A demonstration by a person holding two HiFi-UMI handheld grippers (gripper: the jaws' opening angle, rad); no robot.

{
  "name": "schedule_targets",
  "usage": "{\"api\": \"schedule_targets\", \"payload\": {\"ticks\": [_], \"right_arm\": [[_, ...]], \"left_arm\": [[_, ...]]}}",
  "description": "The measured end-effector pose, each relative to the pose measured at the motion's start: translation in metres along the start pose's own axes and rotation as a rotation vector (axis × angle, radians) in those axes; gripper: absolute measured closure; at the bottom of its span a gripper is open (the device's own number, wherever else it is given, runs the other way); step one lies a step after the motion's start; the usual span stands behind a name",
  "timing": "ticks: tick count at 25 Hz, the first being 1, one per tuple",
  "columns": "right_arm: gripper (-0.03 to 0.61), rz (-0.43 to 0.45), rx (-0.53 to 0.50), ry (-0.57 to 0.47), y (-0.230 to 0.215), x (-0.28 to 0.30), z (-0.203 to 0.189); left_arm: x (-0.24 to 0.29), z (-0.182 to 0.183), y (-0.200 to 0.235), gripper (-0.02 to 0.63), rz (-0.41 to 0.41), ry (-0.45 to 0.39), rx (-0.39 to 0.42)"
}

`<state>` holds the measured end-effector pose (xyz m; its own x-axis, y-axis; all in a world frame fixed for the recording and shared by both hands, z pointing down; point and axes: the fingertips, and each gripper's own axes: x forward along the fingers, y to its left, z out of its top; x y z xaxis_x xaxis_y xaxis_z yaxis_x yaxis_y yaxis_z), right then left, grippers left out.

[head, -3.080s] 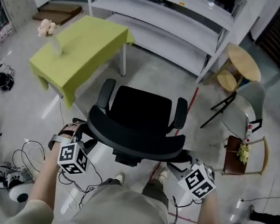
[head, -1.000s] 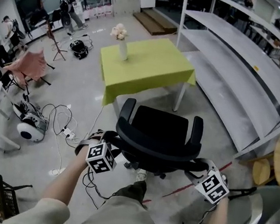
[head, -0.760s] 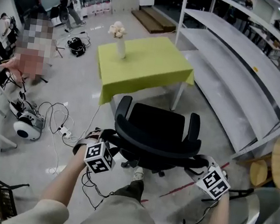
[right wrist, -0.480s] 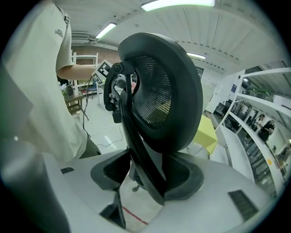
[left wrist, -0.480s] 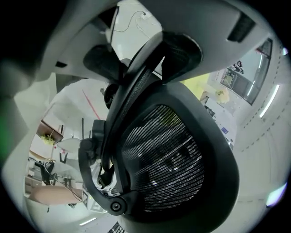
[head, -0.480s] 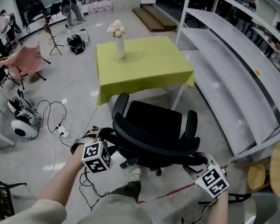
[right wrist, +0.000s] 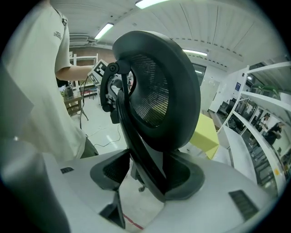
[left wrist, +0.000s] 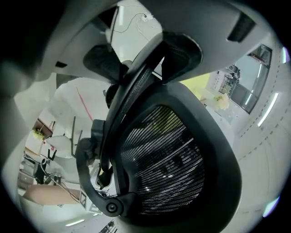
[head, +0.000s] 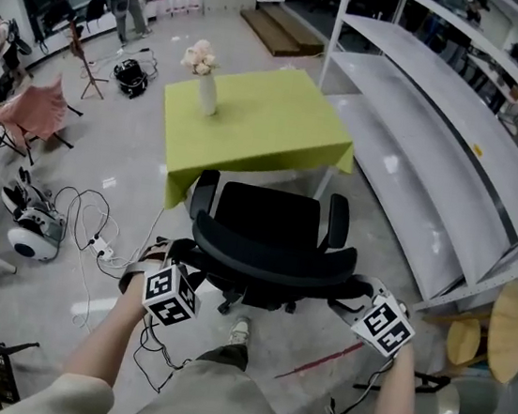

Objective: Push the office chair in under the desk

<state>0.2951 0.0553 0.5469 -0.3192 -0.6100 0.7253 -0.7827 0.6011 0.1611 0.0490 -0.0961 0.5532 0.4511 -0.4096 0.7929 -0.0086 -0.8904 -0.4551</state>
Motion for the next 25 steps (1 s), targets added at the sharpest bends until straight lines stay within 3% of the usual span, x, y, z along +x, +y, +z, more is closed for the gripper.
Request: {"api": "schedule_targets", "payload": {"ticks": [11,25], "right_arm": [[0.336,0.045,-0.017,0.038,-0.095,0.046,0.024],[0.321,0.055,-0.049,0.049,-0.173,0.08,0.043]], "left_arm": [[0.043,0.013,0.062,0.351,0.027,0.044,-0.054],[0.076,0.032,0.114,0.356,0.058,0.046,-0.087]]}}
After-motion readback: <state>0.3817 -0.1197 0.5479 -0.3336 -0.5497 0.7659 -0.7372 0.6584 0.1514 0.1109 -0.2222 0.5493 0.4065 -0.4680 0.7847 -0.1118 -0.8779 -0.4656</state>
